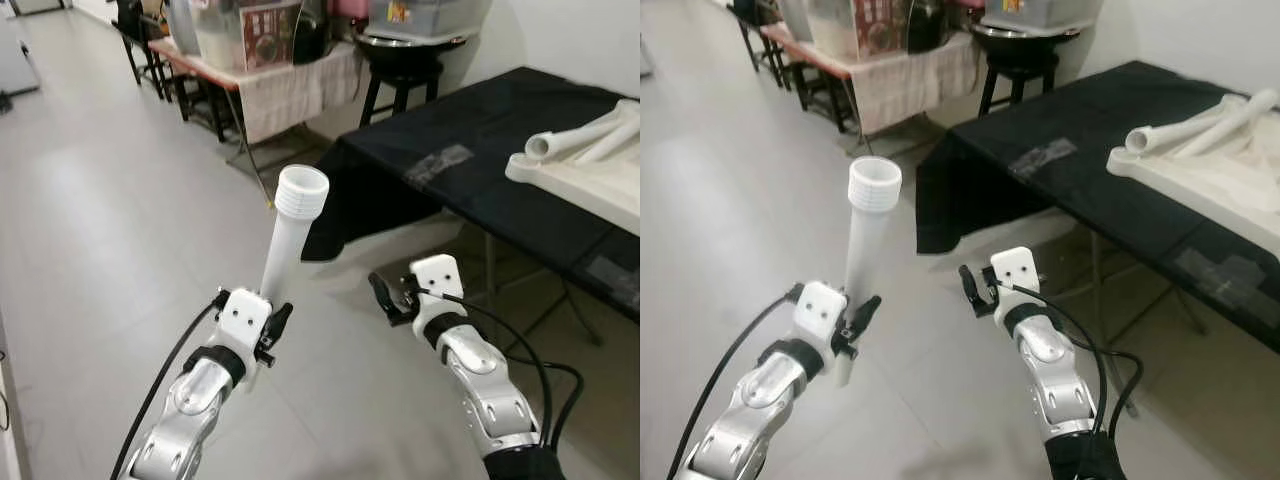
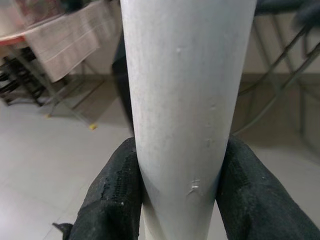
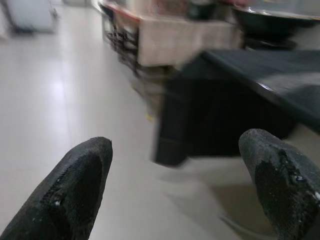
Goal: Building children table
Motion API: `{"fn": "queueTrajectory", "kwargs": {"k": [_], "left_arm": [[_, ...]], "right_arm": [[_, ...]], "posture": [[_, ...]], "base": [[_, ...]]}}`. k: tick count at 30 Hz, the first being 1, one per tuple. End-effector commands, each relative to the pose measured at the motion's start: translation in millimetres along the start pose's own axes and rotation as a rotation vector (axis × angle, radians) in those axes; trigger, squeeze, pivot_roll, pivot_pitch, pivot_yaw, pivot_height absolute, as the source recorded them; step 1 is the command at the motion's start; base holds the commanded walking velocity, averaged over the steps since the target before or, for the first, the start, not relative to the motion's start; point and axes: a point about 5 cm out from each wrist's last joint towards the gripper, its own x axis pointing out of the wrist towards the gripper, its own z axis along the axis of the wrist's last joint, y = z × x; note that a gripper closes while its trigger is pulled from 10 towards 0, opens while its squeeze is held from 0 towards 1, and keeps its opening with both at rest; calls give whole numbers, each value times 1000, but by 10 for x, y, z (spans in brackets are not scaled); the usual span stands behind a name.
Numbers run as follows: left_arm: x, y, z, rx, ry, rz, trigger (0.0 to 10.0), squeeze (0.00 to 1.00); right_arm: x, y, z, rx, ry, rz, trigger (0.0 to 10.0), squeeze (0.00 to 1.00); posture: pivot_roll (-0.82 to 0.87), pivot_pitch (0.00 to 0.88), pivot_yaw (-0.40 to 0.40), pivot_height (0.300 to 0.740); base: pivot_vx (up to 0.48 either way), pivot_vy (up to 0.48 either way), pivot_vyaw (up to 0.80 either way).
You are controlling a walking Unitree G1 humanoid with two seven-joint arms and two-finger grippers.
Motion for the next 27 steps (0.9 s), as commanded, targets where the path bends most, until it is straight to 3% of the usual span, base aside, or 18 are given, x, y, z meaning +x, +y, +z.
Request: {"fn": "queueTrajectory", "kwargs": {"k": [1, 27], "left_arm": [[17, -15, 43, 17, -28, -3, 10000, 0], [47, 79, 52, -15, -50, 44, 10000, 0]], "right_arm": [[-25, -31, -39, 1, 12, 0, 10000, 0], [-6, 6, -31, 20, -16, 26, 10000, 0]], "posture": [[-16, 61, 49, 740], [-2, 36, 59, 740]], "base": [[0, 0, -788], [0, 0, -788]]}}
